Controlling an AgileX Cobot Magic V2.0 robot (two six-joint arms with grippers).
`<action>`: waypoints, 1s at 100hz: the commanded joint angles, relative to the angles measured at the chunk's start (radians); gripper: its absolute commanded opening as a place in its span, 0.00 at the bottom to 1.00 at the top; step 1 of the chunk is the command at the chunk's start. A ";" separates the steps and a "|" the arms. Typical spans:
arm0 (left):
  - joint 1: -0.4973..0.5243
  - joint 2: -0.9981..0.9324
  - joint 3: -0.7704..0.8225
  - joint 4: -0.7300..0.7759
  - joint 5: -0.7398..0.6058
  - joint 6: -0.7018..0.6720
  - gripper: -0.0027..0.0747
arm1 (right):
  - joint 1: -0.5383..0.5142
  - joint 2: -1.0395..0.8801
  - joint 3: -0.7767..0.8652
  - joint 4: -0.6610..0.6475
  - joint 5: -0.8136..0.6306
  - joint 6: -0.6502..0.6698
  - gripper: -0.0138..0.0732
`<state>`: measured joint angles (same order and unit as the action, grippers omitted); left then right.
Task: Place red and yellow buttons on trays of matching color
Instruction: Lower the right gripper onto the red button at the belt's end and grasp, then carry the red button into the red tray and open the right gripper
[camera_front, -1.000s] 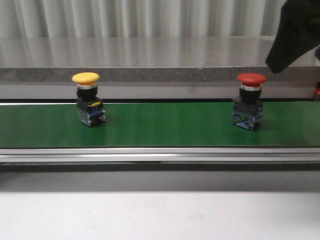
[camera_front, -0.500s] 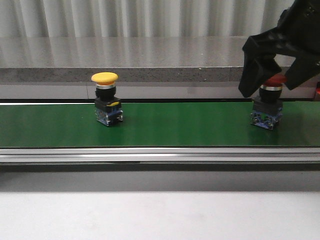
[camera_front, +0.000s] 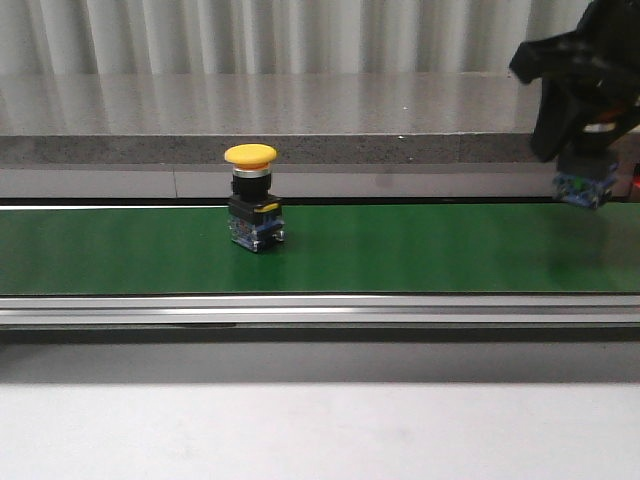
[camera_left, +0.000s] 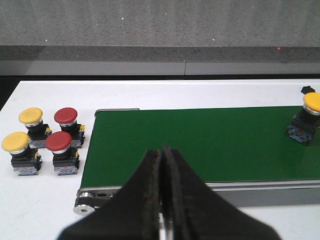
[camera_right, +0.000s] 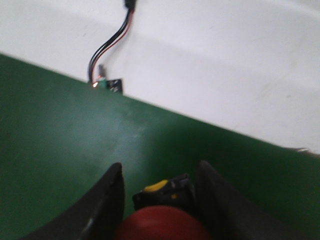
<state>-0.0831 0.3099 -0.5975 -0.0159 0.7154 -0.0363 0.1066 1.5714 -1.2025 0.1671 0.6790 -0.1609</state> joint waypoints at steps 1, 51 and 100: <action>-0.008 0.009 -0.023 -0.012 -0.079 -0.001 0.01 | -0.072 -0.022 -0.089 0.002 -0.025 0.001 0.41; -0.008 0.009 -0.023 -0.012 -0.079 -0.001 0.01 | -0.424 0.329 -0.554 0.002 0.029 0.000 0.41; -0.008 0.009 -0.023 -0.012 -0.079 -0.001 0.01 | -0.492 0.579 -0.745 0.002 0.043 0.000 0.41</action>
<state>-0.0831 0.3099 -0.5975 -0.0159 0.7154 -0.0363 -0.3810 2.1986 -1.9093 0.1638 0.7852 -0.1587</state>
